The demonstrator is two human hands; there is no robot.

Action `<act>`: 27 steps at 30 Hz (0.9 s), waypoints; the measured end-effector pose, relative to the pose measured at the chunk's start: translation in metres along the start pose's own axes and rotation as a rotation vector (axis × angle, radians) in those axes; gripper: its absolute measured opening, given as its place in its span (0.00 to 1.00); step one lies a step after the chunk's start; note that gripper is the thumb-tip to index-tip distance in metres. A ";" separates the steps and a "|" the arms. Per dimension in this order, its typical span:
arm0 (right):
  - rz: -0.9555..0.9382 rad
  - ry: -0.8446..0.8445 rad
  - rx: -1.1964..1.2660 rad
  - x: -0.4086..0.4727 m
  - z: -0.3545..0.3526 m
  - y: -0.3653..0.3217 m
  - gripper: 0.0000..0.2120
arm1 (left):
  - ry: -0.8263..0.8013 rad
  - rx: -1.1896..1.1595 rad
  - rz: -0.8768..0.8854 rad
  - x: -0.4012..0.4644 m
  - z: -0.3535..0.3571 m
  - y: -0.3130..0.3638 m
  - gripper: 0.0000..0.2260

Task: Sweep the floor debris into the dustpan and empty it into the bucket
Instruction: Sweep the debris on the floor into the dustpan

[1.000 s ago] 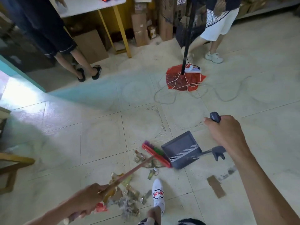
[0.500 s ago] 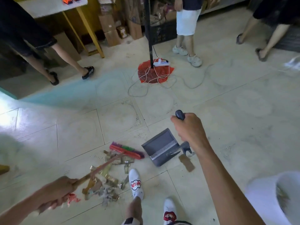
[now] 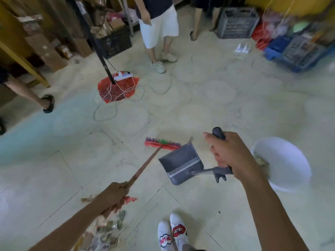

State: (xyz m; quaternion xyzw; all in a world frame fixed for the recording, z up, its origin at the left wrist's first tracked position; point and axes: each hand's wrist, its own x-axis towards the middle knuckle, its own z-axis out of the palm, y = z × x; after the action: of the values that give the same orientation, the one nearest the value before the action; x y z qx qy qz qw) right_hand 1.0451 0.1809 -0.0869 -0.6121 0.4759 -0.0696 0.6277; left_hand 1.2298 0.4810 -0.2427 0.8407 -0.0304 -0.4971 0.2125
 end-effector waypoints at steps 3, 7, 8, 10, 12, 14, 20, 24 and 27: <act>0.027 0.133 0.010 -0.018 -0.028 0.008 0.21 | -0.102 0.025 0.102 0.046 0.039 0.026 0.07; 0.053 0.285 0.092 -0.030 -0.050 0.023 0.20 | -0.113 0.160 0.155 0.074 0.066 0.058 0.11; 0.060 0.305 0.103 -0.032 -0.051 0.028 0.19 | -0.112 0.218 0.159 0.077 0.068 0.064 0.11; 0.068 0.338 0.094 -0.034 -0.053 0.038 0.17 | -0.144 0.366 0.158 0.077 0.068 0.071 0.09; 0.082 0.370 0.103 -0.034 -0.054 0.047 0.17 | -0.183 0.517 0.154 0.072 0.061 0.066 0.11; 0.091 0.415 0.123 -0.033 -0.053 0.055 0.18 | -0.196 0.608 0.153 0.061 0.047 0.053 0.11; 0.100 0.486 0.117 -0.027 -0.057 0.083 0.16 | -0.189 0.811 0.134 0.018 -0.014 0.028 0.16; 0.058 0.566 -0.028 -0.027 -0.067 0.100 0.18 | -0.206 0.788 0.125 -0.004 -0.033 0.024 0.16; 0.020 0.597 -0.105 -0.030 -0.075 0.112 0.18 | -0.193 0.750 0.172 -0.016 -0.025 0.009 0.21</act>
State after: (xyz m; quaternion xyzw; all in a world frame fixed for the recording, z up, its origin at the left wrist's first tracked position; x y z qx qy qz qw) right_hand 0.9219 0.1750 -0.1501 -0.5915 0.6484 -0.2155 0.4281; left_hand 1.2444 0.4855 -0.2155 0.8037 -0.2999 -0.5089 -0.0723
